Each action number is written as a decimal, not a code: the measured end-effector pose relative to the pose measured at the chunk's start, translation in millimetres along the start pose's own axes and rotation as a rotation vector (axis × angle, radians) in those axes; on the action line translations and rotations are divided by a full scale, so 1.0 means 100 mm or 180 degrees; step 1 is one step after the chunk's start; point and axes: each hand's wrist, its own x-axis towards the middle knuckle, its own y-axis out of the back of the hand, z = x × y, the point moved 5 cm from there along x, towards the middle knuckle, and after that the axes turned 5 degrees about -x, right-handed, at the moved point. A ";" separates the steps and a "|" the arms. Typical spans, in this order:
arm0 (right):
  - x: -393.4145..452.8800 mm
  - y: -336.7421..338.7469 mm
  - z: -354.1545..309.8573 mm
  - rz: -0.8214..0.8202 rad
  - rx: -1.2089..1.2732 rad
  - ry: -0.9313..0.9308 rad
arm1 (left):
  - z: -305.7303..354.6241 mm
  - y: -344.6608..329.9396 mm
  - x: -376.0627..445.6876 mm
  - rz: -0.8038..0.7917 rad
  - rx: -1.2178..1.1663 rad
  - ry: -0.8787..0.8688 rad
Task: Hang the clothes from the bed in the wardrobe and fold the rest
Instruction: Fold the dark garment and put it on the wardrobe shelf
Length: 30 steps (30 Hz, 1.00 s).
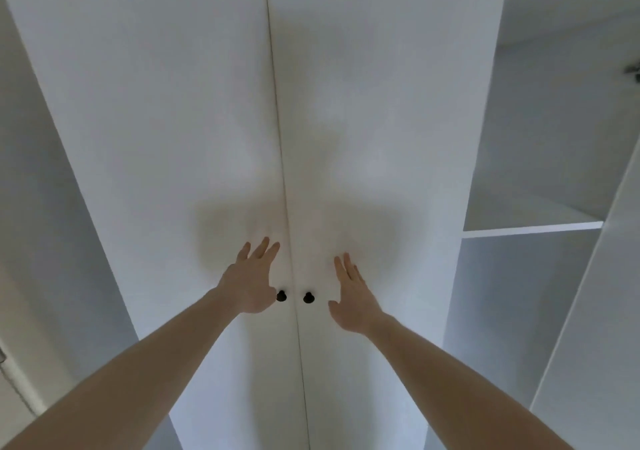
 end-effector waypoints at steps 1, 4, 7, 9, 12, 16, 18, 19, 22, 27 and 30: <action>-0.08 0.04 0.08 0.0081 0.0084 -0.0086 | 0.09 0.00 0.00 0.0048 0.0005 -0.0142; -0.44 0.20 0.31 0.0517 0.0341 -0.0198 | 0.33 0.00 -0.03 0.0171 -0.0035 -0.0514; -1.00 0.50 0.76 0.1181 0.0432 -0.0418 | 0.75 -0.07 -0.08 0.0208 -0.0001 -0.0955; -1.45 0.81 1.16 0.1669 0.0454 -0.0734 | 1.10 -0.10 -0.10 0.0292 0.0060 -0.1257; -2.16 1.41 1.78 0.2459 0.0529 -0.1276 | 1.69 -0.11 -0.13 0.0405 0.0004 -0.1617; -3.15 2.26 2.59 0.3582 0.0323 -0.1958 | 2.58 -0.16 -0.12 0.0460 -0.0194 -0.2000; -3.52 2.61 3.03 0.3980 0.0177 -0.2261 | 3.01 -0.20 -0.07 0.0467 -0.0288 -0.2079; -3.68 2.76 3.25 0.4077 0.0151 -0.2444 | 3.23 -0.22 -0.07 0.0456 -0.0338 -0.2114; -3.90 3.02 3.86 0.3814 0.0232 -0.2948 | 3.72 -0.25 -0.04 0.0434 -0.0448 -0.2140; -3.80 3.15 4.61 0.3028 0.0730 -0.3199 | 4.23 -0.34 -0.01 0.0400 -0.0572 -0.2143; -3.70 3.07 4.68 0.3446 0.0918 -0.3156 | 4.26 -0.38 0.04 0.0458 -0.0608 -0.2046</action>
